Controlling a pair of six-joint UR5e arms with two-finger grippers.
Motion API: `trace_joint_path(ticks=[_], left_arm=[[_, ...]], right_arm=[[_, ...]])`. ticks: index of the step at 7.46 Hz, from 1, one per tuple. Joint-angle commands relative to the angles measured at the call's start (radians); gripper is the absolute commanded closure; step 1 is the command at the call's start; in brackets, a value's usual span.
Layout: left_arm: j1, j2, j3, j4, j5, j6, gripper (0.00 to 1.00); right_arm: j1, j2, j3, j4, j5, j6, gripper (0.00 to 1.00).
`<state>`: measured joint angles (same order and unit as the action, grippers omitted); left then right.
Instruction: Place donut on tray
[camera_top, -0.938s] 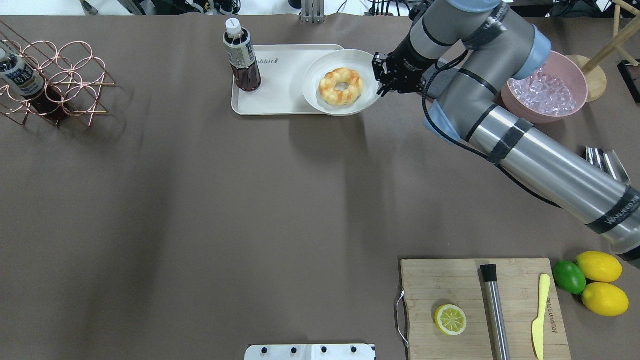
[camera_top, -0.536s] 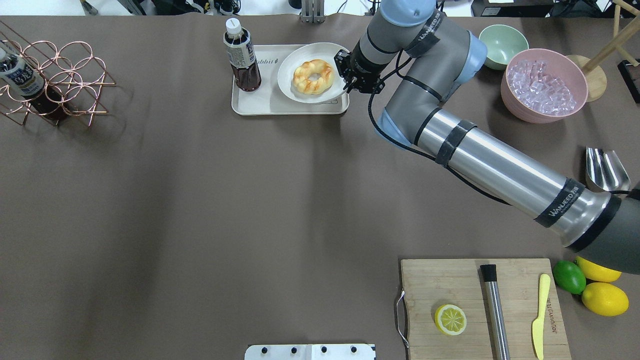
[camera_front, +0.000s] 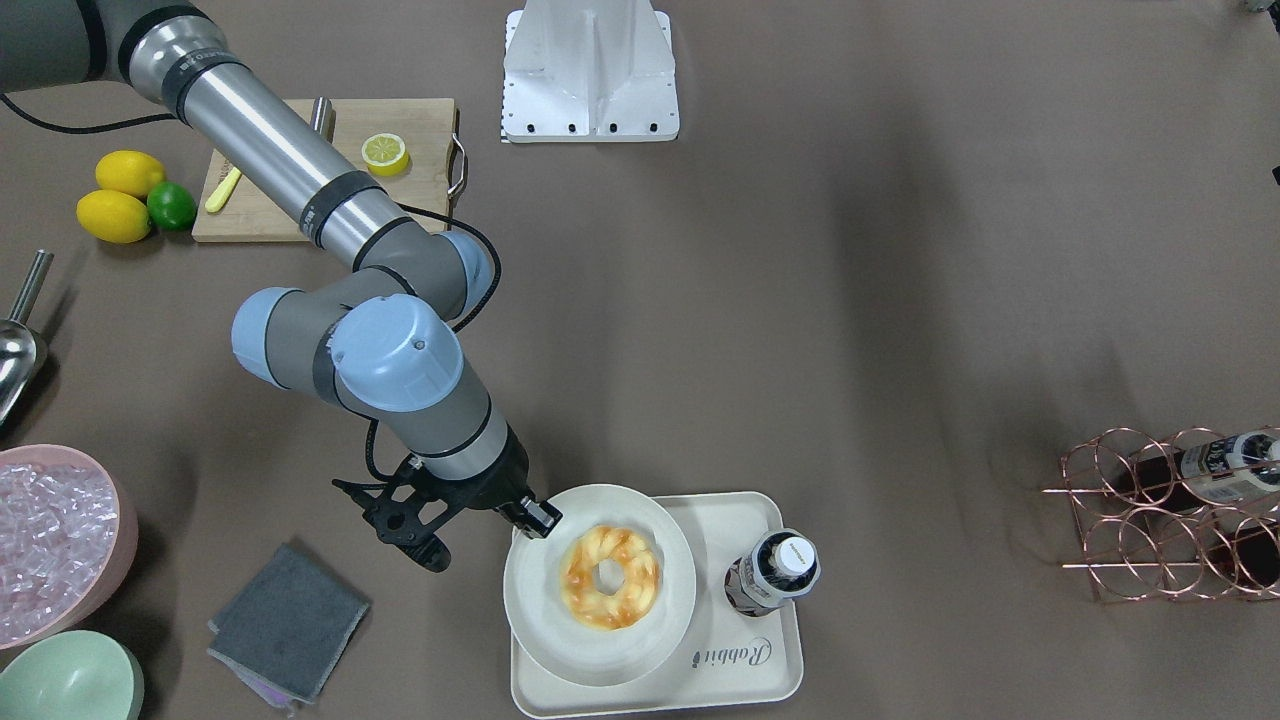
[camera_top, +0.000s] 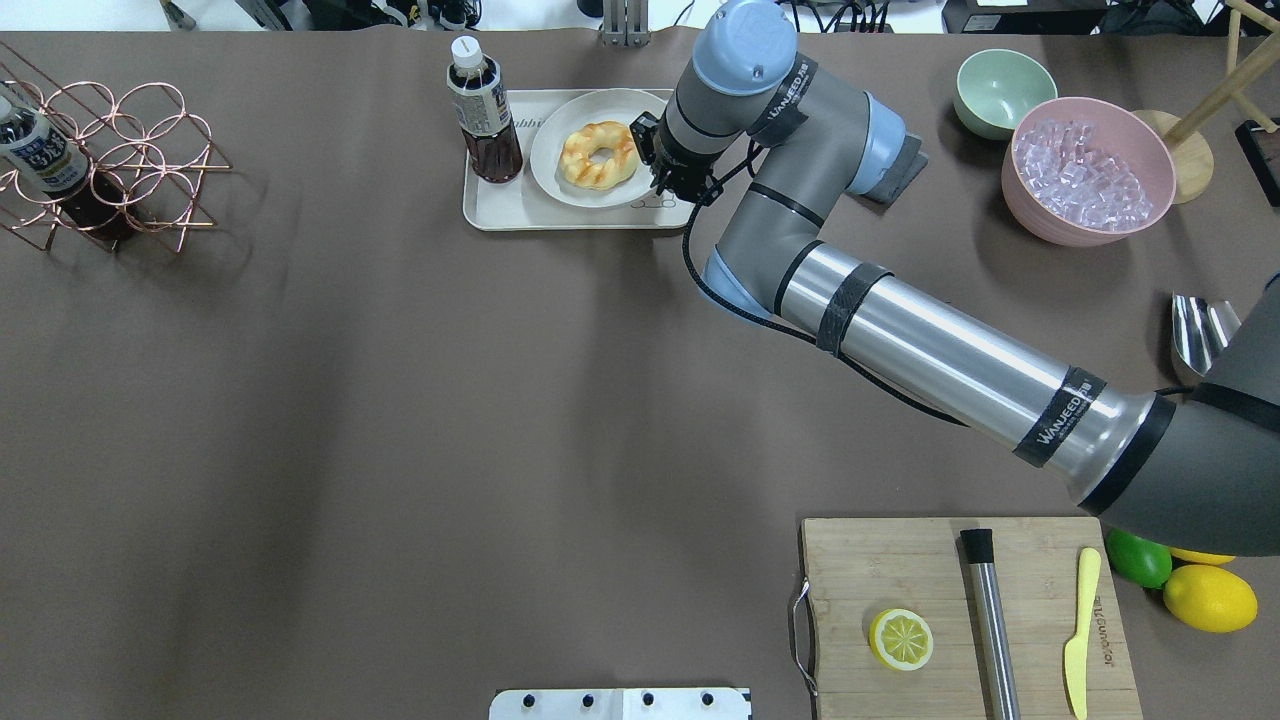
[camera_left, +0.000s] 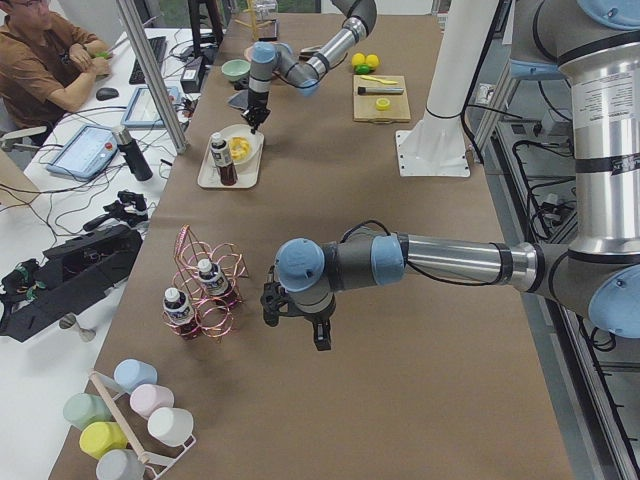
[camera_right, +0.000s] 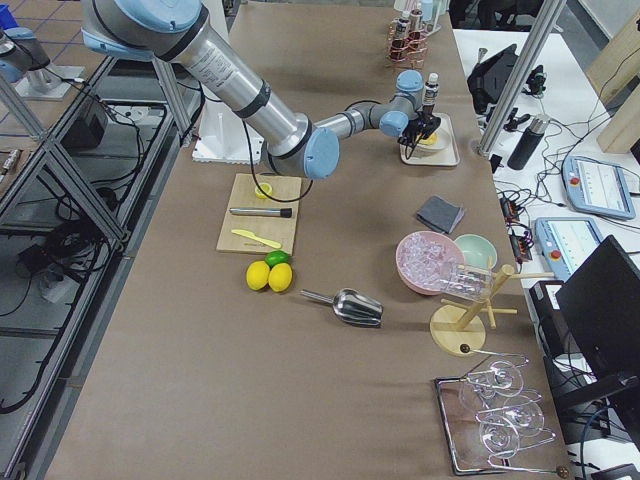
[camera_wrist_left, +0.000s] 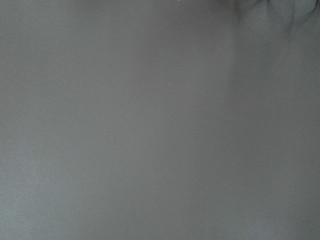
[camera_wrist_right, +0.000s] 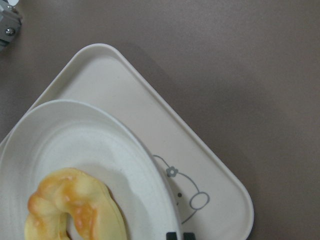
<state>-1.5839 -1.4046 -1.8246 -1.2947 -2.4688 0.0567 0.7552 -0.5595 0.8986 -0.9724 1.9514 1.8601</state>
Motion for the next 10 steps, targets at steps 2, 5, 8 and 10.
trace_joint_path(ticks=[2, 5, 8, 10], left_arm=[[-0.001, 0.0, -0.007, 0.0, 0.001, 0.0, 0.02], [-0.001, -0.001, -0.015, 0.0, 0.001, -0.002, 0.02], [-0.001, -0.001, -0.018, 0.002, -0.001, -0.002, 0.02], [0.001, 0.018, -0.024, 0.0, -0.001, -0.002, 0.02]], right_arm=[[-0.02, 0.004, -0.012, 0.001, -0.022, 0.031, 0.72], [-0.004, 0.0, 0.012, -0.002, 0.068, -0.01, 0.01], [0.074, -0.207, 0.271, -0.052, 0.246, -0.218, 0.01], [0.119, -0.412, 0.499, -0.147, 0.27, -0.371, 0.0]])
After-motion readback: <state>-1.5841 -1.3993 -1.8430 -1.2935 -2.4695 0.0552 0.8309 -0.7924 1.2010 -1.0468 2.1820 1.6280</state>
